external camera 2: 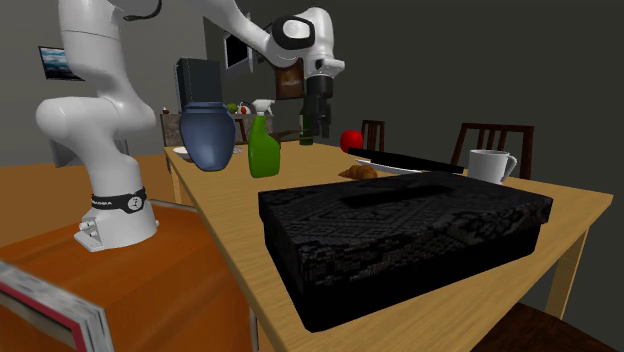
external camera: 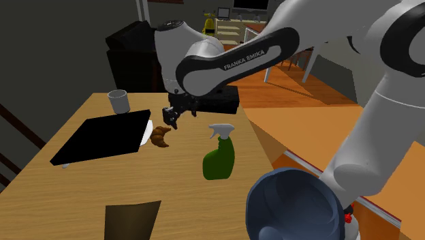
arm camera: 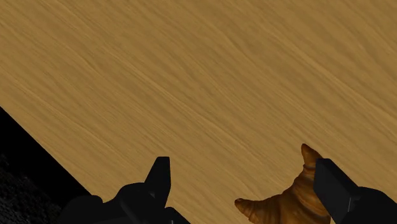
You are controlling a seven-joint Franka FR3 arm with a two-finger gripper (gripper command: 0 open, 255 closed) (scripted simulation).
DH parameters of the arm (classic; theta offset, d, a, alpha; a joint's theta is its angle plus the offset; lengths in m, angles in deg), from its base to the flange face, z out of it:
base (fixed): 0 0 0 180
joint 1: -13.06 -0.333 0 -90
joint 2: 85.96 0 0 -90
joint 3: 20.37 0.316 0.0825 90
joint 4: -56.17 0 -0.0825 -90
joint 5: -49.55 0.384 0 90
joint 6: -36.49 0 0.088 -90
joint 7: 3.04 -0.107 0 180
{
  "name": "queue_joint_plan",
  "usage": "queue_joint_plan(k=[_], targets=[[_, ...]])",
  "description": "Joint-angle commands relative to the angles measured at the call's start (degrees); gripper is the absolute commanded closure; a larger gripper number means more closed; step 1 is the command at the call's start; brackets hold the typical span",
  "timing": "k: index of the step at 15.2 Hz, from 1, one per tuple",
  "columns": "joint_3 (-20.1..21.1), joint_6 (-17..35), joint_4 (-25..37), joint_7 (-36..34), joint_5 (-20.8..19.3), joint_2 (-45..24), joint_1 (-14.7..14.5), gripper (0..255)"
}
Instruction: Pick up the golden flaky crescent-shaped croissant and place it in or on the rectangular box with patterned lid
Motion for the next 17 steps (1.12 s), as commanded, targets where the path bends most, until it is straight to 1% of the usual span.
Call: queue_joint_plan(k=[1,6,10,17], targets=[[0.54,-0.06,3.17,-3.25,-3.43,-4.58,-1.27,0],[-0.24,-2.24,14.25,-9.58,-11.52,-17.27,-6.49,0],[-1.93,-4.83,24.19,-12.24,-16.09,-26.64,-11.30,0],[-2.92,-0.77,21.87,-13.14,-17.51,-28.54,-10.83,0]])
